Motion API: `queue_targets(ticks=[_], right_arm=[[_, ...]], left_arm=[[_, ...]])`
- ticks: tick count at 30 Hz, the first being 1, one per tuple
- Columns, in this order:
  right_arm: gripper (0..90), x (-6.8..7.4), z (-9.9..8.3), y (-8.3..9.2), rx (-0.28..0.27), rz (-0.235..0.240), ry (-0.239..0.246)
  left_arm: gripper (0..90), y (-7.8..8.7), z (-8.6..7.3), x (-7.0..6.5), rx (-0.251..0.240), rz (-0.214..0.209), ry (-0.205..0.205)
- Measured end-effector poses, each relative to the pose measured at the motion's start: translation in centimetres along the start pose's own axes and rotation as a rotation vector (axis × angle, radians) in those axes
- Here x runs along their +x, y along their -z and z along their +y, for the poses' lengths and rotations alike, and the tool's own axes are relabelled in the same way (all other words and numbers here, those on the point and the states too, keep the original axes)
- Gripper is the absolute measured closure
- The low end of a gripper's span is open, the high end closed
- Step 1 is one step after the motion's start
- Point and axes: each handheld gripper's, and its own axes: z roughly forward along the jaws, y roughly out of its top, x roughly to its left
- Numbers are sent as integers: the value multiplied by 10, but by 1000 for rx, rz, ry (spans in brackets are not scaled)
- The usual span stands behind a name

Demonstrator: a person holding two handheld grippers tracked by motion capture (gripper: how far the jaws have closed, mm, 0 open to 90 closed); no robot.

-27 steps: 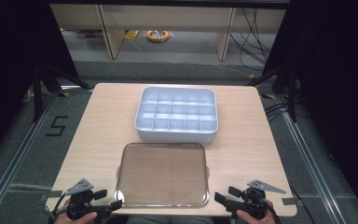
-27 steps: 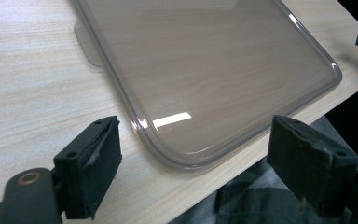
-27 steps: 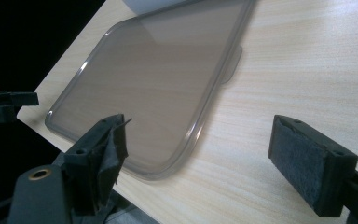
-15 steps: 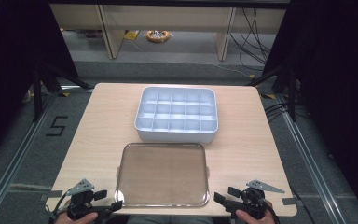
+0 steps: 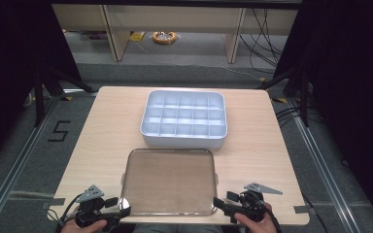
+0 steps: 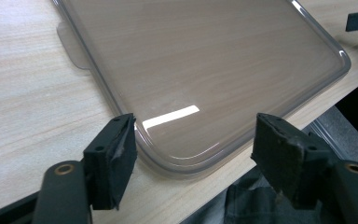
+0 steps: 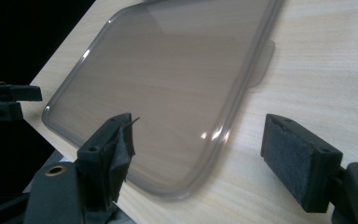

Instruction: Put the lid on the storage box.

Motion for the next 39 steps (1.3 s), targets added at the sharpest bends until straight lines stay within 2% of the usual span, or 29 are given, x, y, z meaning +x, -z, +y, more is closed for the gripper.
queue_targets(ticks=[1,2,3,5,6,7,8,9,10,12,13,14,15,17,18,19,23,24,25,27,30,31,32,33,34,37,38,39], right_arm=[[271,0,1,-2,4,-14,5],[276,3,1,-4,11,-14,-25],[278,1,2,-6,12,-20,9],[279,1,3,-9,18,-31,16],[284,2,4,-12,32,-24,13],[284,6,5,-14,47,-12,-35],[284,3,6,-16,36,-12,13],[284,3,7,-19,39,-21,18],[284,3,8,-20,44,-22,10],[284,4,9,-23,54,-28,11],[284,4,9,-25,54,-32,8],[284,4,9,-26,59,-29,4],[283,4,9,-27,61,-33,2],[283,4,9,-28,63,-35,1],[283,4,10,-28,63,-35,-1],[283,5,10,-28,64,-33,-2],[284,5,10,-30,69,-30,-10],[284,3,11,-32,71,-47,-13],[284,3,11,-32,70,-41,-11],[287,3,12,-33,73,-39,-14],[279,2,13,-36,68,-62,-7],[278,2,14,-36,65,-60,-14],[294,-1,14,-36,52,-48,-55],[308,1,13,-34,53,-40,-112],[323,-2,12,-34,45,-40,-107],[404,-7,10,-31,21,-39,-155],[427,-6,9,-30,20,-33,-197],[452,-8,8,-29,12,-29,-219]], left_arm=[[317,-2,3,0,-4,1,-3],[345,-3,5,0,0,3,-7],[365,-3,5,0,0,3,-7],[372,-6,7,1,-3,-6,9],[413,-8,10,5,12,-9,10],[412,-8,10,5,12,-9,10],[427,-12,12,9,20,-7,48],[445,-13,14,11,35,5,30],[447,-14,16,11,25,9,46],[465,-15,19,14,28,18,47],[472,-14,20,17,62,30,15],[478,-17,20,16,27,37,53],[483,-16,21,18,41,39,39],[497,-16,21,17,35,46,53],[508,-14,22,19,65,53,20],[512,-14,22,19,75,56,14],[505,-18,22,22,73,78,19],[507,-22,21,25,88,80,37],[511,-24,21,26,77,76,45],[516,-25,22,25,85,74,40],[516,-27,23,23,74,84,46],[516,-27,22,23,70,88,58],[521,-27,21,22,62,90,59],[526,-26,21,22,76,81,41],[527,-26,21,22,76,81,41],[519,-25,19,20,69,80,53],[511,-25,18,18,65,90,47],[507,-24,17,16,79,95,18]])
